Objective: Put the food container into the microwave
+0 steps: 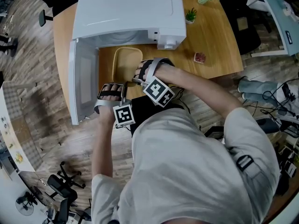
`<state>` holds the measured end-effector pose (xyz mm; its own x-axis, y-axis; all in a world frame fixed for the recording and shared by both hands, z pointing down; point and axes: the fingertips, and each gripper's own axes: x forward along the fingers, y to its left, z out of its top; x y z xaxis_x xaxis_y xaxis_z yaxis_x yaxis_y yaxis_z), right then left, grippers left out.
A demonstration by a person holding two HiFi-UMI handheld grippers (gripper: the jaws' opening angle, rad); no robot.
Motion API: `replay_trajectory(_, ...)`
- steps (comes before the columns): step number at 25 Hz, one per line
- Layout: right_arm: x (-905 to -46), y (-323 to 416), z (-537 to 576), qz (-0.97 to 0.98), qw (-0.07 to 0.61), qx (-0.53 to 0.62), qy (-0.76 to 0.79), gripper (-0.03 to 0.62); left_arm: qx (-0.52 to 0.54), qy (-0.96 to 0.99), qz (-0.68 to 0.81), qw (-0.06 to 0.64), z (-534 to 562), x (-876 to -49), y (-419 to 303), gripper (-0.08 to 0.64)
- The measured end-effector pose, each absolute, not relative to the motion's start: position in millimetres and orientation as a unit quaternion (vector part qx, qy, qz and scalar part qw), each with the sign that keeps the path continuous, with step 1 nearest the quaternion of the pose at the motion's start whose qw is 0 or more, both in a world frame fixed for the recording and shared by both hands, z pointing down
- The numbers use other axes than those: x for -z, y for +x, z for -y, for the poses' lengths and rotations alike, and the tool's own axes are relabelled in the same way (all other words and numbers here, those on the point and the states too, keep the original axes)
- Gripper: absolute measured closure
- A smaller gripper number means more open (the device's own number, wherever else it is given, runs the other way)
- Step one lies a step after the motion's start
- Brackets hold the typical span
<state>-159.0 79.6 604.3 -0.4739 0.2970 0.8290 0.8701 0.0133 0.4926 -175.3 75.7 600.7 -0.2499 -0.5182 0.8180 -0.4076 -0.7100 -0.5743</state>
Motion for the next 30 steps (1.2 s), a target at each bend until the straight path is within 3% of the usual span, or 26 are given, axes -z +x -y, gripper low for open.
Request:
replay_trajectory(16,-574.3,-190.7,-40.7,0.792,0.212,0.513,-0.255,0.374,0.656,-0.624,-0.424,0.018,-52.5,-601.3,-197.2,0.537)
replay_trajectory(30,-566.1,-168.6,-6.9,0.877,0.239,0.388,-0.151,0.373,0.624,-0.656,-0.425,-0.005,-31.1,-609.1,-200.5,0.54)
